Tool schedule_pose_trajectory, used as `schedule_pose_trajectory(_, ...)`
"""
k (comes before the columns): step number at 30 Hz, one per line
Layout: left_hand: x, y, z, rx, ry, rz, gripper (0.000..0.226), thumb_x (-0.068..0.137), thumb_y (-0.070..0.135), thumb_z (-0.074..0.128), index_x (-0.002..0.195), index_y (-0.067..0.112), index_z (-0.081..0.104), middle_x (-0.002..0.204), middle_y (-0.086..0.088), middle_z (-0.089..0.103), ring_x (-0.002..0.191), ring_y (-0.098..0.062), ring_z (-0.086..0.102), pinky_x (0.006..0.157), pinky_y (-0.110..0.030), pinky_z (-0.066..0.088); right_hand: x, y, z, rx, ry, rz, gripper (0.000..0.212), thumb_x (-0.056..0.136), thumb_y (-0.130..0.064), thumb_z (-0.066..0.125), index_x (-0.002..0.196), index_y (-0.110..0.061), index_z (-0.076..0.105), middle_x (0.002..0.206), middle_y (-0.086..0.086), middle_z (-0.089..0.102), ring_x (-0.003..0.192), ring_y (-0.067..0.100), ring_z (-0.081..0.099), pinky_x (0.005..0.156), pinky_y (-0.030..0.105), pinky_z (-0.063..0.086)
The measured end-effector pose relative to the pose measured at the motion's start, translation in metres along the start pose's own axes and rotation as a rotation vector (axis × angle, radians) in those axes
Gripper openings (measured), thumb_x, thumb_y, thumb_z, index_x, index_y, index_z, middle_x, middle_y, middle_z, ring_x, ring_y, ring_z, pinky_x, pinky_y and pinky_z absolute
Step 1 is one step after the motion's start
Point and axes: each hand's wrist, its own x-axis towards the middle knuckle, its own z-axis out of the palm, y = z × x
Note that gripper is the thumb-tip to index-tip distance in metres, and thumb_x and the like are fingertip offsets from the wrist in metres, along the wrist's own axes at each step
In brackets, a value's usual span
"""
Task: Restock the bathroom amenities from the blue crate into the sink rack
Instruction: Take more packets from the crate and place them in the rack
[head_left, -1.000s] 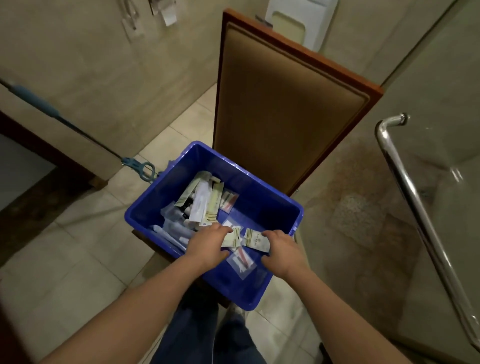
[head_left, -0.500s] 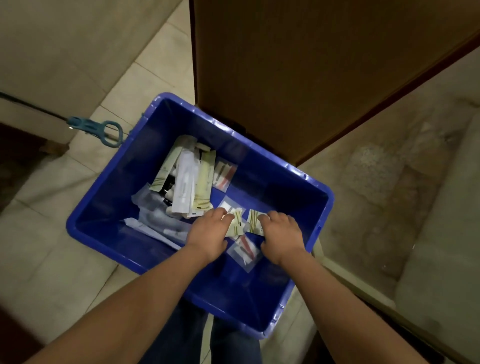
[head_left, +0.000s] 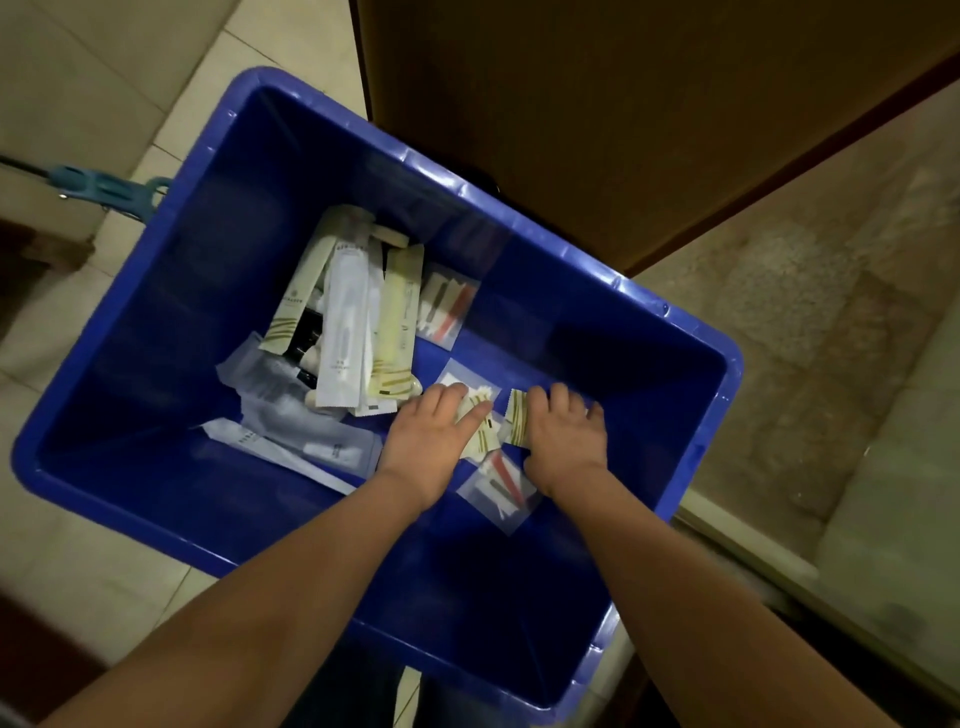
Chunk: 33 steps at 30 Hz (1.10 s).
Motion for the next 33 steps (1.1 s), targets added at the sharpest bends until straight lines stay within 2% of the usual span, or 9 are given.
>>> schedule_pose_trajectory(3,0.005,-0.002,0.001,-0.029,0.039,0.006,0.089,0.081,0.009,0.06,0.154,0.031,0.014,0.151,-0.005,0.023,0.137,-0.025,0.024,0.112,-0.037,0.023,0.005,-0.001,0.001,-0.018,0.059,0.033,0.063,0.086,-0.017,0.061,0.139,-0.014,0.027,0.138,0.013,0.037,0.126,0.031,0.041,0.107,0.046,0.034)
schedule_pose_trajectory(6,0.004,-0.004,0.0,-0.092,0.063,0.017,0.078,0.087,0.02,0.056,0.154,0.032,0.017,0.15,-0.004,0.025,0.136,-0.024,0.025,0.112,-0.036,0.023,0.007,-0.001,-0.004,0.022,0.069,0.052,0.047,0.088,-0.009,0.056,0.131,-0.012,0.036,0.129,0.013,0.051,0.117,0.03,0.05,0.09,0.039,0.041)
schedule_pose_trajectory(10,-0.003,-0.004,-0.007,-0.176,0.04,-0.008,0.064,0.096,0.033,0.048,0.154,0.031,0.019,0.15,-0.004,0.027,0.137,-0.023,0.026,0.112,-0.037,0.026,0.003,0.0,-0.013,0.125,0.018,0.057,0.04,0.086,-0.001,0.056,0.123,-0.008,0.042,0.116,0.013,0.061,0.108,0.031,0.056,0.068,0.035,0.038)
schedule_pose_trajectory(15,-0.018,0.0,-0.031,-0.546,0.027,-0.121,0.044,0.102,0.024,0.039,0.146,0.026,0.04,0.134,-0.006,0.05,0.114,-0.027,0.052,0.09,-0.038,0.046,-0.019,0.004,-0.033,0.289,0.033,0.047,0.035,0.089,-0.002,0.055,0.122,-0.005,0.044,0.117,0.015,0.059,0.104,0.035,0.059,0.065,0.036,0.04)
schedule_pose_trajectory(18,-0.027,0.002,-0.047,-0.742,0.041,-0.236,0.035,0.102,0.02,0.038,0.137,0.022,0.047,0.113,-0.01,0.063,0.092,-0.029,0.058,0.075,-0.036,0.046,-0.038,0.004,-0.049,0.395,0.068,0.05,0.036,0.088,-0.001,0.054,0.123,-0.007,0.047,0.116,0.016,0.056,0.103,0.035,0.058,0.066,0.035,0.04)
schedule_pose_trajectory(22,-0.044,0.001,-0.073,-0.816,0.075,-0.266,0.031,0.101,0.022,0.045,0.131,0.017,0.048,0.095,-0.005,0.065,0.085,-0.028,0.061,0.075,-0.037,0.049,-0.067,0.005,-0.074,0.428,0.108,0.039,0.03,0.084,-0.002,0.054,0.111,-0.012,0.062,0.111,0.009,0.063,0.099,0.032,0.06,0.065,0.032,0.043)
schedule_pose_trajectory(25,-0.057,-0.001,-0.093,-0.83,0.122,-0.282,0.025,0.1,0.026,0.05,0.123,0.018,0.051,0.096,-0.002,0.065,0.084,-0.025,0.06,0.075,-0.037,0.049,-0.09,0.006,-0.093,0.427,0.078,0.041,0.027,0.083,-0.008,0.06,0.104,-0.02,0.071,0.106,0.0,0.067,0.096,0.025,0.062,0.065,0.029,0.047)
schedule_pose_trajectory(30,-0.079,0.002,-0.127,-0.917,0.187,-0.264,0.021,0.097,0.028,0.056,0.117,0.021,0.056,0.1,0.004,0.066,0.089,-0.02,0.062,0.081,-0.035,0.05,-0.127,0.007,-0.118,0.523,0.062,0.001,0.019,0.075,-0.014,0.071,0.081,-0.028,0.06,0.095,-0.006,0.064,0.087,0.017,0.059,0.058,0.026,0.038)
schedule_pose_trajectory(33,-0.091,0.005,-0.147,-0.943,0.182,-0.238,0.018,0.094,0.027,0.06,0.111,0.026,0.055,0.098,0.007,0.067,0.087,-0.019,0.065,0.081,-0.037,0.053,-0.146,0.007,-0.131,0.642,0.073,0.009,0.022,0.072,-0.015,0.079,0.08,-0.025,0.061,0.088,-0.004,0.065,0.083,0.016,0.061,0.062,0.03,0.046)
